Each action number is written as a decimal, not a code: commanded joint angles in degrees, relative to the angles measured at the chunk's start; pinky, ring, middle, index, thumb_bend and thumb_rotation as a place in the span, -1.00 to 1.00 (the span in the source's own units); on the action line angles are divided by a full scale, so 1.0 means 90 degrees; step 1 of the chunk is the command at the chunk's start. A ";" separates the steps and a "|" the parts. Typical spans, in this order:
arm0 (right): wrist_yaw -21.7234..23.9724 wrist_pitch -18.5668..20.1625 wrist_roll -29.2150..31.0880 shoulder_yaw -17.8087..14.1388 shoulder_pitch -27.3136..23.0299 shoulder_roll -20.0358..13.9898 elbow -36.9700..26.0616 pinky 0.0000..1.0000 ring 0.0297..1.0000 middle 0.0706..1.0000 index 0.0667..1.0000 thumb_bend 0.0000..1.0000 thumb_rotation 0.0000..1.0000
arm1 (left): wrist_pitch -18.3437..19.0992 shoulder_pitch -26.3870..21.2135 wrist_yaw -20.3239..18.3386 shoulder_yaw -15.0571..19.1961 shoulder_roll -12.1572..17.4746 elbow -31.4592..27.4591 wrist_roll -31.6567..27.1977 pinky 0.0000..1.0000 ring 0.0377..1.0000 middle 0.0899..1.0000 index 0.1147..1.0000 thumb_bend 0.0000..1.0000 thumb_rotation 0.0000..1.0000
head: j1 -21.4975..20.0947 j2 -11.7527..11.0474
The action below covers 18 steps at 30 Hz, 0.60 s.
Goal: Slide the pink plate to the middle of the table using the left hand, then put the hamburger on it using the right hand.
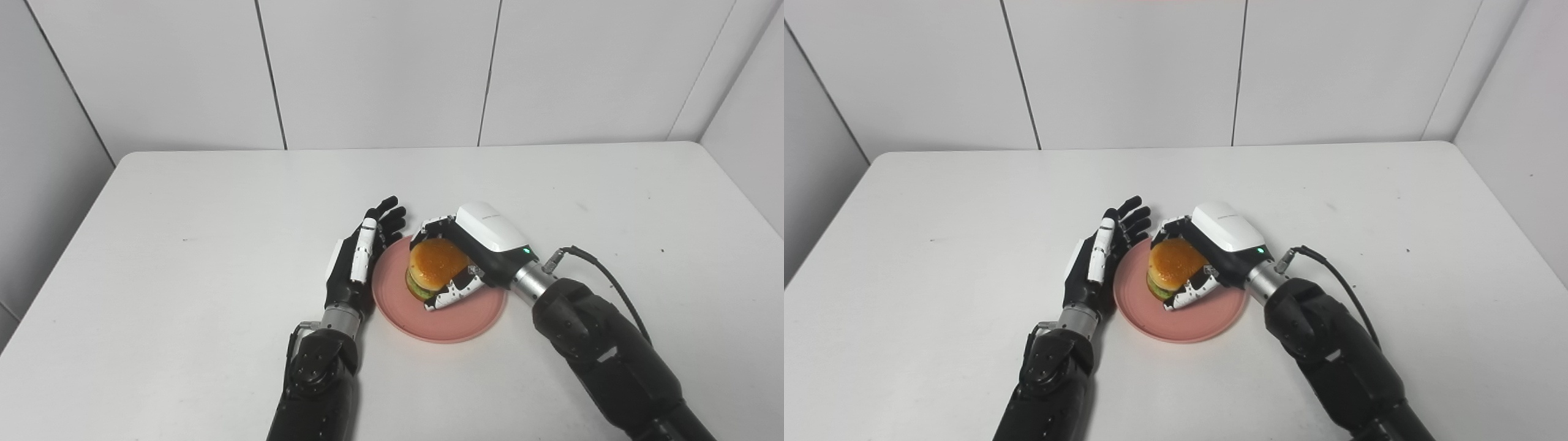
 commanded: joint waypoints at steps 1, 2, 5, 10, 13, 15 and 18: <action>0.0019 -0.0052 -0.0042 -0.0039 -0.0275 -0.0013 -0.0123 -0.53 -0.44 -0.13 -0.10 0.05 -1.00 | 0.0108 0.0095 -0.0008 -0.0039 -0.0009 0.0043 0.0033 0.80 0.75 0.68 0.61 -0.19 1.00 | -0.0002 0.0008; 0.0045 -0.0058 -0.0059 -0.0027 -0.0279 -0.0024 -0.0108 -0.58 -0.49 -0.13 -0.10 0.05 -1.00 | 0.0127 0.0093 -0.0016 -0.0036 -0.0005 0.0038 0.0020 0.81 0.76 0.69 0.63 -0.19 1.00 | -0.0012 0.0006; 0.0156 -0.0062 -0.0080 -0.0011 -0.0283 -0.0049 -0.0075 -0.60 -0.51 -0.14 -0.10 0.05 -1.00 | 0.0196 0.0089 -0.0012 -0.0028 -0.0001 0.0011 0.0010 0.80 0.76 0.68 0.63 -0.19 1.00 | -0.0020 0.0012; 0.0235 -0.0088 -0.0159 0.0017 -0.0297 -0.0068 -0.0018 -0.60 -0.50 -0.13 -0.10 0.05 -1.00 | 0.0188 0.0078 -0.0011 -0.0021 -0.0006 0.0006 0.0008 0.76 0.74 0.67 0.61 -0.19 1.00 | -0.0036 0.0024; 0.0362 0.0007 -0.0196 0.0034 -0.0327 -0.0080 -0.0029 -0.57 -0.47 -0.13 -0.10 0.05 -1.00 | 0.0197 0.0060 -0.0023 -0.0014 0.0004 0.0019 -0.0003 0.77 0.75 0.67 0.62 -0.18 1.00 | -0.0060 0.0034; 0.0394 -0.0005 -0.0227 0.0031 -0.0339 -0.0086 -0.0046 -0.49 -0.39 -0.13 -0.10 0.05 -1.00 | 0.0151 0.0054 -0.0011 -0.0028 0.0020 0.0032 0.0044 0.75 0.74 0.67 0.62 -0.19 1.00 | -0.0071 0.0040; 0.0434 0.0044 -0.0267 0.0002 -0.0326 -0.0078 -0.0092 -0.28 -0.17 -0.18 -0.01 0.04 -1.00 | 0.0130 0.0058 -0.0049 -0.0041 0.0042 0.0021 0.0038 0.76 0.74 0.68 0.63 -0.17 1.00 | -0.0081 0.0047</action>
